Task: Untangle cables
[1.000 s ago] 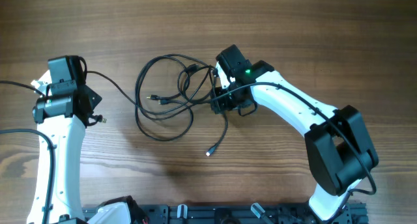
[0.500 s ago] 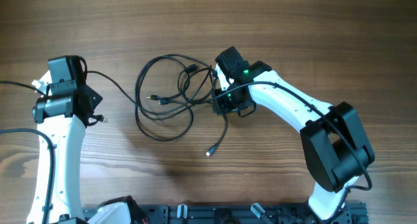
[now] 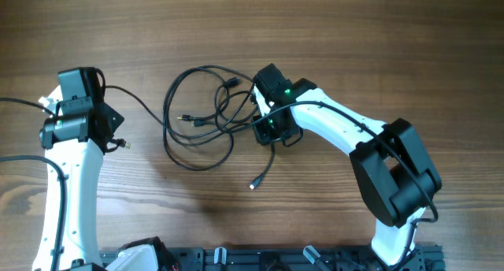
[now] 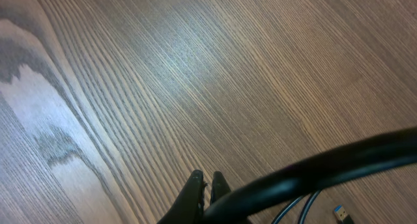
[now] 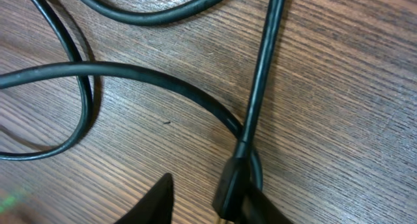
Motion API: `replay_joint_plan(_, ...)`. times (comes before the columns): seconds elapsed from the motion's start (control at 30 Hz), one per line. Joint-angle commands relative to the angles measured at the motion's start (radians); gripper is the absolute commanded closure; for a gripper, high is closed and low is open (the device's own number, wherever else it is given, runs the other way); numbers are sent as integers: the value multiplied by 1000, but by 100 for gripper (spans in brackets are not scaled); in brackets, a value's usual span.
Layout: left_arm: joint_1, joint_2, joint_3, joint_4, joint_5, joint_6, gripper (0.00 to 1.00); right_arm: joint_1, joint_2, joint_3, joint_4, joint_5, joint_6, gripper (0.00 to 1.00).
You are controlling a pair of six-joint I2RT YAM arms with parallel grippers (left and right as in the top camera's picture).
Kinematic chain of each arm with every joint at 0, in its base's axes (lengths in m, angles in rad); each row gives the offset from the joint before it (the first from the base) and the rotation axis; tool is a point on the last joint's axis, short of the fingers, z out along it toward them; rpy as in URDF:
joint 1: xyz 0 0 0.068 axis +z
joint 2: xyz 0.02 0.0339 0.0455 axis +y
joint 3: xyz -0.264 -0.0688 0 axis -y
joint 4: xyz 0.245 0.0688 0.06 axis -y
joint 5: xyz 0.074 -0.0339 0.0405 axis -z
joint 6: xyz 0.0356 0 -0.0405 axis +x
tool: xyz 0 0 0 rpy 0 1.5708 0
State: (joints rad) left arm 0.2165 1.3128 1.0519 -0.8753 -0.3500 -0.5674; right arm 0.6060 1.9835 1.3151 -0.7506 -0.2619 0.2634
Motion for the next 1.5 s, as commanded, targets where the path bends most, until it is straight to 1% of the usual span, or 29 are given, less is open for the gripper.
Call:
replay_joint_plan(0.0,5,11,-1,3,1,-17,96,1,10,-2,8,2,0,75)
replay_joint_plan(0.1,5,11,-1,2,2,-17,96,1,10,-2,8,2,2,80)
replay_joint_plan(0.2,5,11,-1,1,2,-17,96,1,10,-2,9,2,2,88)
replay_joint_plan(0.23,5,11,-1,-2,1,-17,96,1,10,-2,10,7,2,90)
replay_joint_plan(0.37,5,11,-1,-9,2,-17,96,1,10,-2,9,51,13,91)
replay_joint_plan(0.47,5,11,-1,-9,2,-17,96,1,10,-2,9,66,29,96)
replay_joint_plan(0.6,4,10,-1,-9,9,-16,96,1,10,-2,9,66,28,96)
replay_joint_plan(0.7,4,10,-1,-7,82,-16,96,-6,8,-1,10,67,28,96)
replay_joint_plan(0.77,4,10,-1,3,180,-16,96,-28,4,-1,17,66,29,96)
replay_joint_plan(0.87,3,10,-1,39,401,-17,96,-88,-14,0,34,66,50,96)
replay_joint_plan(0.9,3,10,-1,49,445,-17,96,-104,-21,0,35,66,55,96)
replay_joint_plan(0.93,2,10,-1,77,538,-17,96,-150,-39,6,35,66,55,96)
replay_joint_plan(0.97,-2,10,-1,97,569,-17,96,-168,-45,9,35,66,54,96)
replay_joint_plan(1.03,-19,10,-1,137,586,-17,96,-214,-63,14,36,66,53,96)
replay_joint_plan(1.27,-249,21,-1,410,575,-18,96,-445,-135,14,36,137,51,96)
replay_joint_plan(1.47,-473,129,-1,653,411,-17,96,-637,-135,14,61,143,51,96)
